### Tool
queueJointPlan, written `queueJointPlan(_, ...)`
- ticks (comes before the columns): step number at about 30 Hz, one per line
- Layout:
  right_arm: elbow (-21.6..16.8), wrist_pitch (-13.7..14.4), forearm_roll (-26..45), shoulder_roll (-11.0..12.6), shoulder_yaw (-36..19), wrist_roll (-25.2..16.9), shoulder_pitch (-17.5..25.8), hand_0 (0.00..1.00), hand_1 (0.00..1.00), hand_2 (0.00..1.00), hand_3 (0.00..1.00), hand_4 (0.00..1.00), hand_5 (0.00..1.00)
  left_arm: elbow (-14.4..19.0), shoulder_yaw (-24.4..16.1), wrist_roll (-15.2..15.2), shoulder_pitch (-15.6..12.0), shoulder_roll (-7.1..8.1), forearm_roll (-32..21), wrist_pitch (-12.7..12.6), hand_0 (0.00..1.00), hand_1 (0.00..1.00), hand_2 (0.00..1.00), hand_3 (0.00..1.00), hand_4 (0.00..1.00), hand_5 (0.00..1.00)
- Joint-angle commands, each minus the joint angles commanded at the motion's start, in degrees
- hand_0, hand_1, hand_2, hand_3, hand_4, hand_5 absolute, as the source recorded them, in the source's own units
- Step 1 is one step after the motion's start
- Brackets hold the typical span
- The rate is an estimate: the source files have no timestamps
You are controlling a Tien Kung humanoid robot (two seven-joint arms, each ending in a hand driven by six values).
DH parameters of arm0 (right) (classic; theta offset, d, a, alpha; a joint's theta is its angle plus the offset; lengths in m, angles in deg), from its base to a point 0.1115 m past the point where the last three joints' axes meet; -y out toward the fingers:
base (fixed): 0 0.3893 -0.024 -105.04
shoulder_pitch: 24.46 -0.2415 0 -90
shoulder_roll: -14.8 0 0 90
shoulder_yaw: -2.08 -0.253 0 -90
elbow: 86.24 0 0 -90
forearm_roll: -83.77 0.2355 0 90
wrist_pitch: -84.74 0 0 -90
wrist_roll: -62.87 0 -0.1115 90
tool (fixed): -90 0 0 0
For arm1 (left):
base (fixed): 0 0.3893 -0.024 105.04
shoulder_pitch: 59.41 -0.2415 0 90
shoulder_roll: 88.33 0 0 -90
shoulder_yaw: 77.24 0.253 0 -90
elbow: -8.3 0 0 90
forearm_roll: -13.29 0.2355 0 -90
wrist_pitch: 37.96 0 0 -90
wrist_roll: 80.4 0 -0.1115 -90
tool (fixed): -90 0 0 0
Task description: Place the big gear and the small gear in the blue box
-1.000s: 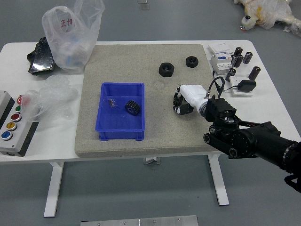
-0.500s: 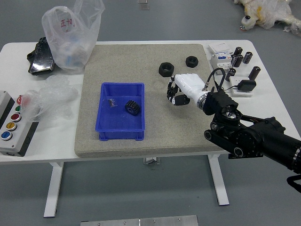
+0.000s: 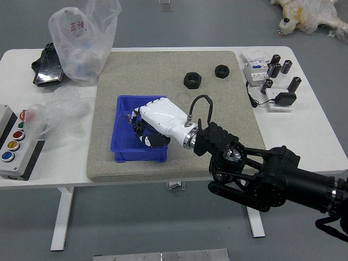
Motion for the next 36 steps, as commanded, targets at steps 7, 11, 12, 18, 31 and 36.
queueJointPlan(7,0.6,0.3,0.5,-0.2,0.3,0.6,0.3,0.676,0.805,0.846,0.743,0.488,0.220,0.0,-0.1,0.1,0.0,-0.01,0.2,0.1,0.665,0.594,0.561,0.661,0.740,0.400)
queueJointPlan(11,1.5,0.2,1.1,-0.2,0.7,0.9,0.5,0.676,0.805,0.846,0.743,0.488,0.220,0.0,-0.1,0.1,0.0,-0.02,0.2,0.1,0.665,0.594,0.561,0.661,0.740,0.400)
queueJointPlan(12,1.7,0.1,1.2,-0.2,0.7,1.0,0.6,0.677,0.810,0.850,0.763,0.528,0.212,0.0,-0.1,0.1,0.0,-0.01,0.2,0.1,0.665,0.594,0.561,0.662,0.741,0.401)
queueJointPlan(18,0.4,1.5,3.5,1.3,-3.3,0.1,1.8,0.657,0.797,0.836,0.756,0.549,0.219,0.0,0.2,0.0,0.0,-0.01,-0.1,0.1,0.665,0.593,0.561,0.662,0.742,0.401)
queueJointPlan(31,-5.3,3.6,23.8,11.2,-24.9,-11.5,14.6,0.534,0.682,0.725,0.719,0.753,0.339,-0.2,1.1,-0.6,-0.4,-0.03,-1.4,-0.5,0.665,0.593,0.561,0.662,0.742,0.401)
queueJointPlan(36,-5.7,1.3,34.4,13.4,-32.4,-17.5,19.8,0.531,0.673,0.722,0.715,0.783,0.367,-0.4,1.5,-0.9,-0.6,-0.13,-1.8,-0.7,0.666,0.593,0.561,0.663,0.742,0.401)
